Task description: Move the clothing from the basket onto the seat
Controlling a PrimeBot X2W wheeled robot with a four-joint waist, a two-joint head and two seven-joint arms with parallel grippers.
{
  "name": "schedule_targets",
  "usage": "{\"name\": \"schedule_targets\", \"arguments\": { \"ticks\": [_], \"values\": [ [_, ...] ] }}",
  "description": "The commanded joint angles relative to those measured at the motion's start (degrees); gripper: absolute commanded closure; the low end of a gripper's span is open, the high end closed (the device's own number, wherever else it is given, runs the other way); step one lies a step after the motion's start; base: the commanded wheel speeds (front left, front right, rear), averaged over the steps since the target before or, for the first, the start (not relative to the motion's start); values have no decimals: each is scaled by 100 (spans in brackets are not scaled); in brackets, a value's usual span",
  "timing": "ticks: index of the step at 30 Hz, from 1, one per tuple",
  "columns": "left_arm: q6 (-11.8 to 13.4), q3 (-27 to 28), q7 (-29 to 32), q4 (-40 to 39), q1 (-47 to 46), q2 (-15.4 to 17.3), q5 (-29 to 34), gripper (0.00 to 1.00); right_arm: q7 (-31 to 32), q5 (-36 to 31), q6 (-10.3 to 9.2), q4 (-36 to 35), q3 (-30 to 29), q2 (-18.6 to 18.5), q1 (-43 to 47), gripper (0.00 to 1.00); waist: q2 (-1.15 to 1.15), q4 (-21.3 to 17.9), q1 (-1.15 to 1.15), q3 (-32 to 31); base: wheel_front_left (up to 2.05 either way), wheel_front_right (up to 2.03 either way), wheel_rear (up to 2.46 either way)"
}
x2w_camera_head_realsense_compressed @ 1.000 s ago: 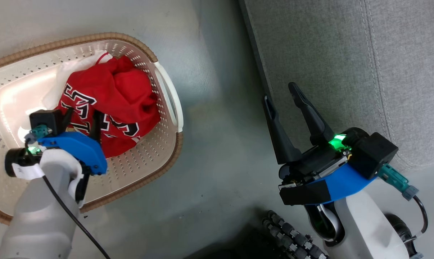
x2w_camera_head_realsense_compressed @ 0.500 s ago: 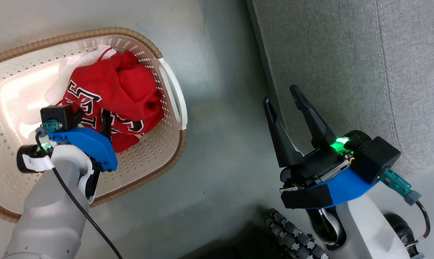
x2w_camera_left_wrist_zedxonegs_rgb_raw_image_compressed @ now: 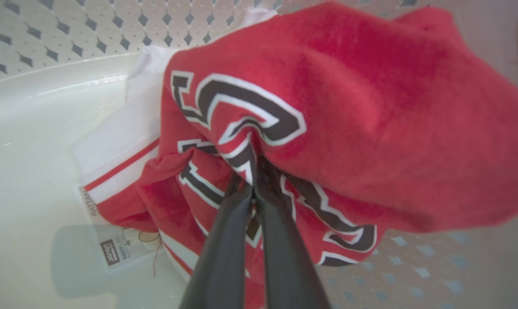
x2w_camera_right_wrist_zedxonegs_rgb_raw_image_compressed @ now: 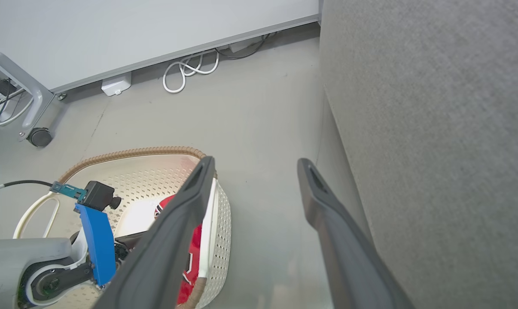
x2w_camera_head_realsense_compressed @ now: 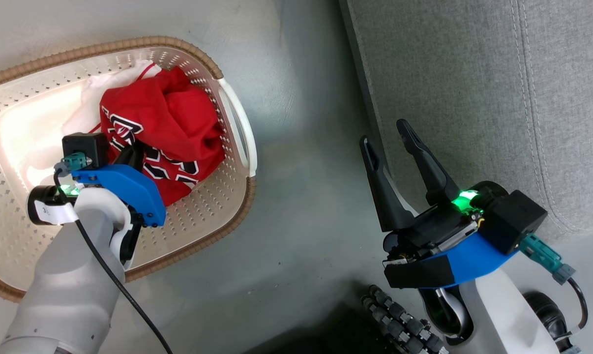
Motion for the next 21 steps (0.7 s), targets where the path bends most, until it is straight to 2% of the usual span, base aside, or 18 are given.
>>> {"name": "schedule_targets", "arguments": {
  "ticks": [1,15,21],
  "values": [
    [-11,-62,-31,-22,-108,58,-55,100,-33,4,1,-15,7,11,-16,0,0,-5,0,-6,0,0,0],
    [-11,-395,-175,40,-146,202,-413,100,-33,46,1,43,117,11,-213,0,0,-44,0,-96,0,0,0],
    [-11,-496,-265,66,12,172,-547,100,-33,59,1,127,181,11,-339,0,0,-23,0,-374,0,0,0]
  ]
}}
